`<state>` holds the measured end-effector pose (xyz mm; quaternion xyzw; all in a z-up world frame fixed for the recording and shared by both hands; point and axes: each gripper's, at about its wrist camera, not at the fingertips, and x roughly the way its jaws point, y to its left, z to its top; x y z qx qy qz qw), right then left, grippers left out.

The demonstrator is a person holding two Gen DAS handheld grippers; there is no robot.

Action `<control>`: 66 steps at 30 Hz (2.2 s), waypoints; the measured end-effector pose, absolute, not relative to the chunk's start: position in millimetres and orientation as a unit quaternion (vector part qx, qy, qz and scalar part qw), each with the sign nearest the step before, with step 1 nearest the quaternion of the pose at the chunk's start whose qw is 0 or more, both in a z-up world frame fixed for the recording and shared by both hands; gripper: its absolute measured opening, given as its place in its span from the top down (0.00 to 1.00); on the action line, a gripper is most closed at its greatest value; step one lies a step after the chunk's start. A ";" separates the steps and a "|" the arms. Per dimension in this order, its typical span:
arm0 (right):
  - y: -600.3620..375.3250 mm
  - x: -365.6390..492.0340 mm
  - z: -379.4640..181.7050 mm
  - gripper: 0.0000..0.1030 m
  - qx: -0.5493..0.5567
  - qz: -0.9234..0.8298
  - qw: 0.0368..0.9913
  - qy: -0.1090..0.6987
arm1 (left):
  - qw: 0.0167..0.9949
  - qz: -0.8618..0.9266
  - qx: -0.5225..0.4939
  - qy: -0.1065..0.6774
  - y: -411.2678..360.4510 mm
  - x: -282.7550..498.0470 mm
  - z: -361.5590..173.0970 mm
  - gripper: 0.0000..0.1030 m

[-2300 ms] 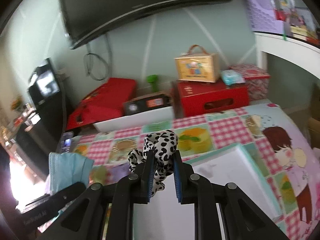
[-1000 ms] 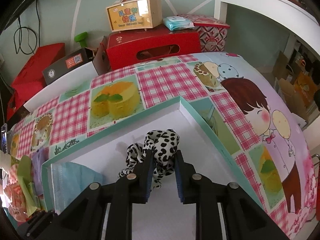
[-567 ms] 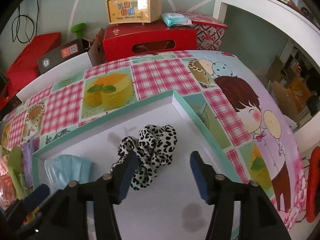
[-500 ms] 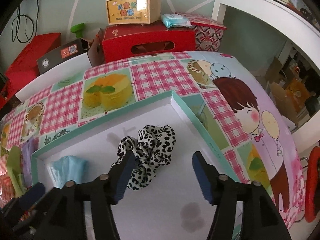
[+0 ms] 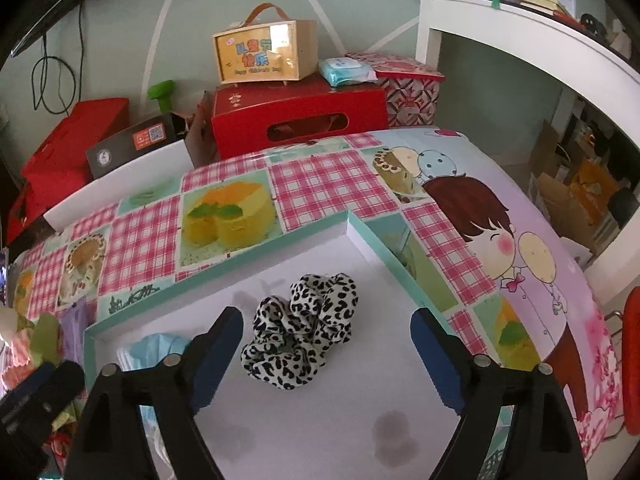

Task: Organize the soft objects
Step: 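Move both tools back over the pile of soft items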

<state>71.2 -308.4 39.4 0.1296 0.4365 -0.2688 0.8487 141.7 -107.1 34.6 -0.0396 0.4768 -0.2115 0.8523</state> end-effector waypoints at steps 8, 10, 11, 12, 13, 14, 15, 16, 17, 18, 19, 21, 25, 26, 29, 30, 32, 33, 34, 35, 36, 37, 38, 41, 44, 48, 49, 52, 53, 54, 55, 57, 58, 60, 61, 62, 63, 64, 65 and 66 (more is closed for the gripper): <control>-301.0 70.5 42.5 0.00 0.125 -0.268 0.852 0.431 | 0.868 -0.211 -0.059 0.446 -91.8 141.4 43.8 0.08; -298.8 69.6 45.8 0.00 0.127 -0.267 0.856 0.424 | 0.871 -0.213 -0.067 0.438 -86.5 141.1 47.7 0.08; -297.0 69.4 48.1 0.00 0.126 -0.268 0.858 0.420 | 0.871 -0.214 -0.070 0.436 -85.1 141.0 49.2 0.08; -294.3 69.4 50.3 0.00 0.119 -0.272 0.860 0.416 | 0.872 -0.214 -0.073 0.433 -83.0 141.0 50.8 0.08; -291.9 70.0 51.5 0.00 0.111 -0.277 0.859 0.416 | 0.874 -0.213 -0.077 0.431 -80.3 141.2 52.5 0.08; -289.9 70.8 51.8 0.00 0.102 -0.281 0.858 0.418 | 0.874 -0.212 -0.081 0.430 -78.4 141.7 53.5 0.08; -286.3 72.5 51.3 0.00 0.089 -0.284 0.856 0.423 | 0.873 -0.214 -0.088 0.429 -75.0 142.6 54.4 0.08; -284.9 73.5 50.8 0.00 0.083 -0.284 0.855 0.426 | 0.872 -0.214 -0.093 0.430 -73.1 143.4 54.6 0.08; -282.1 74.6 50.3 0.00 0.072 -0.286 0.854 0.430 | 0.871 -0.216 -0.102 0.430 -69.5 144.4 55.1 0.08; -281.3 74.9 50.3 0.00 0.069 -0.285 0.853 0.431 | 0.870 -0.216 -0.107 0.430 -67.2 144.9 55.3 0.08; -281.3 74.8 50.4 0.00 0.070 -0.284 0.853 0.432 | 0.870 -0.215 -0.112 0.430 -64.9 145.4 55.8 0.08; -281.5 75.4 50.0 0.00 0.075 -0.287 0.849 0.437 | 0.870 -0.213 -0.121 0.427 -58.7 146.6 57.3 0.08; -282.9 74.3 47.3 0.00 0.114 -0.272 0.852 0.432 | 0.870 -0.209 -0.133 0.427 -48.6 149.3 59.4 0.08; -282.9 73.9 47.0 0.00 0.128 -0.266 0.855 0.426 | 0.870 -0.208 -0.133 0.427 -46.1 150.0 59.8 0.08; -272.0 75.3 52.0 0.00 0.108 -0.274 0.866 0.405 | 0.874 -0.203 -0.124 0.424 -39.9 150.5 63.0 0.08; -267.0 76.8 54.9 0.00 0.094 -0.277 0.870 0.398 | 0.876 -0.199 -0.120 0.422 -36.0 150.5 65.0 0.08; -258.0 79.2 61.2 0.00 0.080 -0.280 0.876 0.384 | 0.878 -0.194 -0.120 0.420 -27.6 151.9 68.3 0.08; -252.2 80.7 64.7 0.00 0.074 -0.278 0.880 0.378 | 0.879 -0.192 -0.121 0.419 -23.5 152.5 69.6 0.08; -249.1 82.1 67.1 0.00 0.072 -0.277 0.882 0.374 | 0.880 -0.187 -0.123 0.418 -16.7 153.1 71.7 0.08; -244.4 83.5 70.9 0.00 0.074 -0.273 0.886 0.367 | 0.882 -0.182 -0.124 0.416 -9.9 153.7 74.0 0.08; -241.5 84.9 73.8 0.00 0.077 -0.268 0.889 0.363 | 0.886 -0.174 -0.123 0.412 -2.0 154.1 76.7 0.08; -236.2 86.4 78.1 0.00 0.082 -0.259 0.894 0.356 | 0.890 -0.165 -0.121 0.407 5.8 154.3 79.2 0.08; -231.9 87.7 81.7 0.00 0.085 -0.250 0.899 0.350 | 0.894 -0.156 -0.120 0.402 14.1 154.7 81.5 0.08; -215.1 92.1 91.8 0.00 0.088 -0.225 0.911 0.335 | 0.903 -0.125 -0.120 0.392 40.1 157.6 85.7 0.08; -198.6 97.7 98.7 0.00 0.094 -0.198 0.919 0.328 | 0.909 -0.093 -0.130 0.385 69.6 160.9 86.3 0.08; -176.5 106.6 103.7 0.00 0.097 -0.152 0.928 0.325 | 0.911 -0.031 -0.165 0.377 119.8 161.3 85.7 0.08; -169.2 109.6 104.2 0.00 0.096 -0.140 0.930 0.327 | 0.910 -0.017 -0.170 0.377 130.6 161.1 84.2 0.08; -146.6 120.6 99.3 0.00 0.083 -0.105 0.929 0.346 | 0.906 0.024 -0.178 0.383 157.2 160.6 79.1 0.08; -137.1 124.4 96.6 0.00 0.076 -0.093 0.928 0.354 | 0.905 0.038 -0.182 0.384 165.6 159.8 77.5 0.08; -131.0 125.3 94.8 0.00 0.073 -0.084 0.927 0.357 | 0.903 0.050 -0.187 0.384 173.3 159.0 75.9 0.08; -123.4 127.1 92.6 0.00 0.069 -0.073 0.928 0.359 | 0.902 0.057 -0.190 0.384 178.1 158.3 74.3 0.08; -107.4 131.8 88.6 0.00 0.060 -0.051 0.927 0.366 | 0.900 0.069 -0.195 0.384 188.8 156.7 72.3 0.08; -102.9 132.4 87.7 0.00 0.055 -0.046 0.927 0.368 | 0.899 0.075 -0.197 0.384 193.0 155.9 71.3 0.08; -89.4 135.0 85.2 0.00 0.042 -0.022 0.928 0.370 | 0.896 0.087 -0.204 0.383 199.1 154.7 69.2 0.08; -82.7 135.5 84.1 0.00 0.036 -0.011 0.929 0.369 | 0.895 0.092 -0.207 0.384 201.6 155.0 67.8 0.08; -75.7 136.6 81.8 0.00 0.032 0.002 0.928 0.371 | 0.894 0.096 -0.208 0.385 203.2 155.0 67.1 0.08; -69.3 137.9 78.6 0.00 0.029 0.015 0.927 0.375 | 0.893 0.099 -0.208 0.387 203.6 154.8 66.7 0.08; -64.5 140.0 75.6 0.00 0.024 0.021 0.924 0.380 | 0.892 0.100 -0.207 0.390 203.2 155.0 66.0 0.08; -59.0 141.9 71.2 0.00 0.016 0.024 0.921 0.388 | 0.890 0.098 -0.206 0.395 202.1 156.7 64.1 0.08; -53.2 143.7 66.1 0.00 0.008 0.028 0.917 0.397 | 0.888 0.095 -0.205 0.400 200.5 158.7 62.9 0.08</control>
